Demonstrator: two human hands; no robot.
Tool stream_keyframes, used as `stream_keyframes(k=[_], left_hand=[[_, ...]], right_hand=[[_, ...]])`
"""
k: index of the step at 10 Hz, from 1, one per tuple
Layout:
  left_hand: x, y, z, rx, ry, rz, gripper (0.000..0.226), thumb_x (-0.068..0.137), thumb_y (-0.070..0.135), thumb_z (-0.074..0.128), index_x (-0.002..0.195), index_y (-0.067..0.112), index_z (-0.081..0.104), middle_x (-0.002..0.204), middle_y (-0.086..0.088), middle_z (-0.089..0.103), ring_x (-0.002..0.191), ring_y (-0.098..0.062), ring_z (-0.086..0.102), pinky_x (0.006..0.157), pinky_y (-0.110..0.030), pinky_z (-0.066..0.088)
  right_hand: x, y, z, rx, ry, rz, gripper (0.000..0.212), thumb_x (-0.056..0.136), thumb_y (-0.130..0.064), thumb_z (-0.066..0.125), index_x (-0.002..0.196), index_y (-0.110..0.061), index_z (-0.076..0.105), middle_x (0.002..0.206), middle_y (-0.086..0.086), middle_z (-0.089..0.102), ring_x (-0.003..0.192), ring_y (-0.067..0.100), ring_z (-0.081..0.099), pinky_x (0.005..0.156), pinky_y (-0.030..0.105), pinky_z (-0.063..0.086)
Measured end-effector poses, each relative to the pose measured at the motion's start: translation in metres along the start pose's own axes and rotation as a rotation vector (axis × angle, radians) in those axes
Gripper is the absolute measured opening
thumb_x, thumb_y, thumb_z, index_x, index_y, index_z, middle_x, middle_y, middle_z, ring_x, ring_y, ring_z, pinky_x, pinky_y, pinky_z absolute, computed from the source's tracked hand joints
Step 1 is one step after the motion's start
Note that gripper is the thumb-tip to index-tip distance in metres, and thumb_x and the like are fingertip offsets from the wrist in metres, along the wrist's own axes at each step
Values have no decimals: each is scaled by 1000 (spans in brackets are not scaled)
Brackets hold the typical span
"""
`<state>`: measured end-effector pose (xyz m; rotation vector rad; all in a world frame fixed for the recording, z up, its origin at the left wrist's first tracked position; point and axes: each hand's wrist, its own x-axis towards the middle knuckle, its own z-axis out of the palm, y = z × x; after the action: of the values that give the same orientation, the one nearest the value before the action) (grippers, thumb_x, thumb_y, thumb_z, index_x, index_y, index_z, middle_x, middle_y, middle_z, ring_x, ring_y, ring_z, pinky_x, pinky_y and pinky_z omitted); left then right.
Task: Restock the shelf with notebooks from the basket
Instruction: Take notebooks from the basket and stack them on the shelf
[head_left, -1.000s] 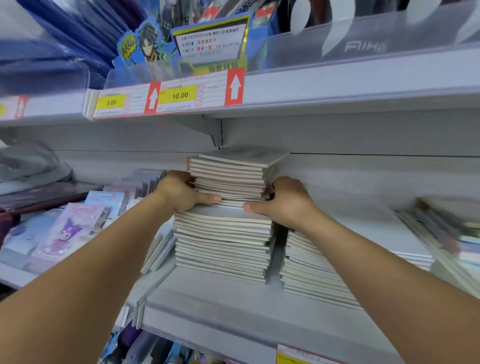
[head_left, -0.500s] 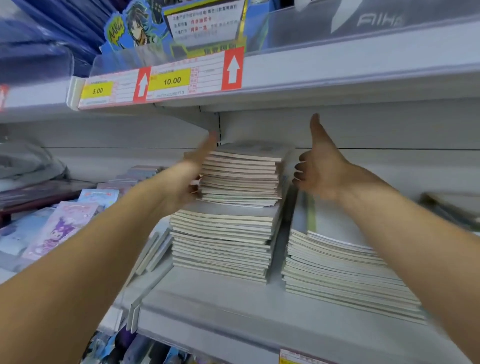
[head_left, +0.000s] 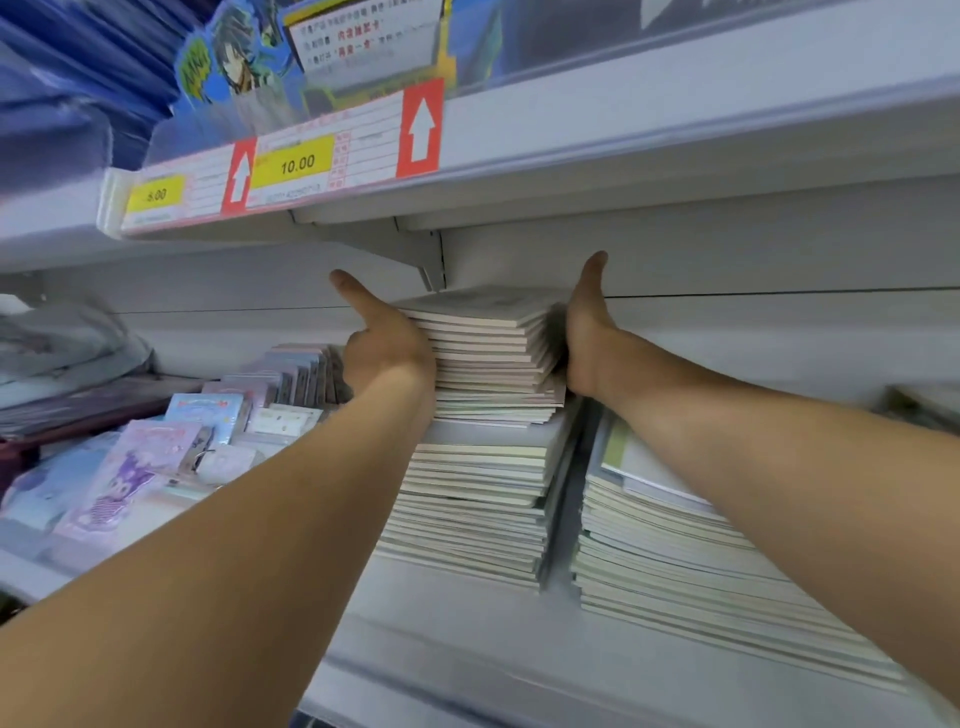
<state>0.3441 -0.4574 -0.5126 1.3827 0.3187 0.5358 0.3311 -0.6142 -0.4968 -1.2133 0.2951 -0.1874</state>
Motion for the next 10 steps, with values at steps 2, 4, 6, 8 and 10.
stream_keyframes(k=[2,4,6,8,10], left_hand=[[-11,-11,3,38,119,202,82,81,83,10,69,23,64,69,1,59,67,-17,53,71,-33,32],[-8,-13,8,49,136,212,101,73,87,9,97,12,72,91,-9,70,86,-30,63,73,-39,46],[-8,-12,5,52,126,211,81,74,87,11,58,21,56,62,-1,58,61,-19,54,49,-29,23],[-8,-12,-4,127,32,121,99,78,86,12,112,9,65,100,-11,67,93,-32,63,76,-39,48],[-27,-3,3,39,-33,23,99,82,81,8,141,12,46,137,-15,54,123,-34,52,97,-41,41]], right_hand=[[-1,2,-14,173,-40,-35,111,74,-95,25,152,-18,40,152,9,47,138,29,47,119,46,30],[-2,16,-2,164,36,-141,96,82,-89,21,157,-29,26,159,3,36,144,27,38,121,43,27],[-6,32,16,319,-16,-141,93,74,-85,49,151,-33,40,146,3,53,124,30,57,107,49,45],[-27,23,14,196,29,-91,99,77,-91,32,152,-26,39,150,4,48,129,29,54,110,48,43],[-38,25,5,118,-119,-111,82,75,-93,34,61,-17,62,59,5,62,49,22,60,52,25,49]])
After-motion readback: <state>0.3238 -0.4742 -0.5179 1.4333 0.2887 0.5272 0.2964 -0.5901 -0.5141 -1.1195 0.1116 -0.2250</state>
